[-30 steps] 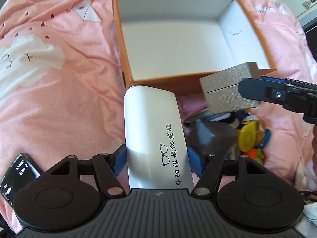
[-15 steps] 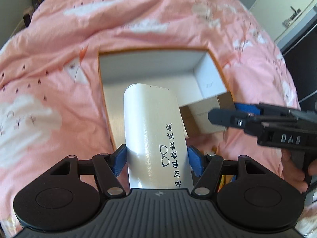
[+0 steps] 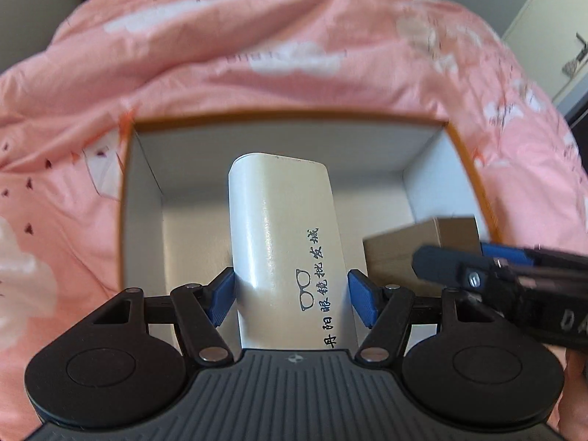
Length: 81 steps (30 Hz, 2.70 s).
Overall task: Organize objects
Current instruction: 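Carry the glasses case with the left gripper into the box while the right carries the gold box, then open the left gripper to release the glasses case inside the box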
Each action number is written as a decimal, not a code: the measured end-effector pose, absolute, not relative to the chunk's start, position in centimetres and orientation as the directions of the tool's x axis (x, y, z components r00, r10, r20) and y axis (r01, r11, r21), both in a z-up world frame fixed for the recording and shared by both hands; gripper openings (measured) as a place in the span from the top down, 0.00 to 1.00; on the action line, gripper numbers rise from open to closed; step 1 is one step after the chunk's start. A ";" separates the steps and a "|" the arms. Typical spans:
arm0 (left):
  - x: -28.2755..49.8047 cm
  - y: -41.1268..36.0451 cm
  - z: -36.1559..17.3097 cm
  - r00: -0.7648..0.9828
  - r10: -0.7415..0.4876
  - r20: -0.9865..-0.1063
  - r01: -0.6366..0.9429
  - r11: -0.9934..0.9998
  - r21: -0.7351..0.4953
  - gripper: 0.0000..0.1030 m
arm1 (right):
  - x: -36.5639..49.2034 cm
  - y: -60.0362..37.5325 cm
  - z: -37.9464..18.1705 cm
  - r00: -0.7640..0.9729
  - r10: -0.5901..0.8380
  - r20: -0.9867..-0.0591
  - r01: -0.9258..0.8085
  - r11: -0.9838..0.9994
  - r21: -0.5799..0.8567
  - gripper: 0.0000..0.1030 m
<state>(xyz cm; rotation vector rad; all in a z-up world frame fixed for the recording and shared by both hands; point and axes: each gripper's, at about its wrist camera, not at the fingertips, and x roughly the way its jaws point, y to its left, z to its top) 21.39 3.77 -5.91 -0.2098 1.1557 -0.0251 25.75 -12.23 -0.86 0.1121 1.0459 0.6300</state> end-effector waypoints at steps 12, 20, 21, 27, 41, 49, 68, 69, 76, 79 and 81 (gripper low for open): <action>21.8 4.2 -9.1 0.311 -0.026 -0.950 -0.142 0.987 -0.074 0.27 | 27.2 -11.1 -4.5 0.300 0.454 -0.839 -0.379 0.864 0.331 0.40; 21.8 4.2 -10.2 0.292 -0.011 -0.956 -0.162 0.985 -0.060 0.25 | 27.3 -10.8 -5.0 0.289 0.432 -0.855 -0.376 0.872 0.313 0.40; 21.8 4.2 -10.3 0.294 -0.006 -0.956 -0.163 0.985 -0.056 0.24 | 27.4 -10.8 -5.1 0.286 0.431 -0.856 -0.376 0.872 0.313 0.40; 21.1 4.1 -10.3 0.340 0.005 -0.941 -0.172 0.983 -0.057 0.22 | 27.5 -10.8 -5.5 0.276 0.412 -0.868 -0.375 0.878 0.298 0.40; 19.6 5.7 -4.9 0.565 0.001 -0.825 -0.211 0.967 -0.143 0.23 | 27.8 -10.3 -4.8 0.279 0.396 -0.875 -0.386 0.881 0.275 0.40; 19.0 8.8 -1.8 0.654 -0.013 -0.756 -0.223 0.952 -0.209 0.23 | 27.8 -7.9 -3.2 0.300 0.414 -0.859 -0.429 0.863 0.266 0.40; 20.6 15.4 -3.6 0.605 -0.022 -0.796 -0.313 0.912 -0.263 0.46 | 32.0 -0.3 -6.2 0.364 0.424 -0.830 -0.417 0.870 0.262 0.40; 20.7 15.4 -3.8 0.603 -0.027 -0.797 -0.314 0.911 -0.268 0.49 | 32.1 0.1 -6.5 0.366 0.425 -0.828 -0.415 0.871 0.264 0.40; 20.9 15.9 -4.7 0.588 -0.025 -0.809 -0.327 0.907 -0.265 0.60 | 32.5 2.5 -8.1 0.321 0.442 -0.838 -0.444 0.852 0.279 0.40; 21.0 16.0 -5.0 0.583 -0.030 -0.812 -0.333 0.903 -0.272 0.64 | 32.3 3.4 -8.5 0.294 0.443 -0.847 -0.467 0.840 0.276 0.40; 20.9 16.0 -5.1 0.581 -0.034 -0.813 -0.335 0.901 -0.277 0.67 | 32.2 3.7 -8.9 0.284 0.432 -0.856 -0.477 0.838 0.265 0.40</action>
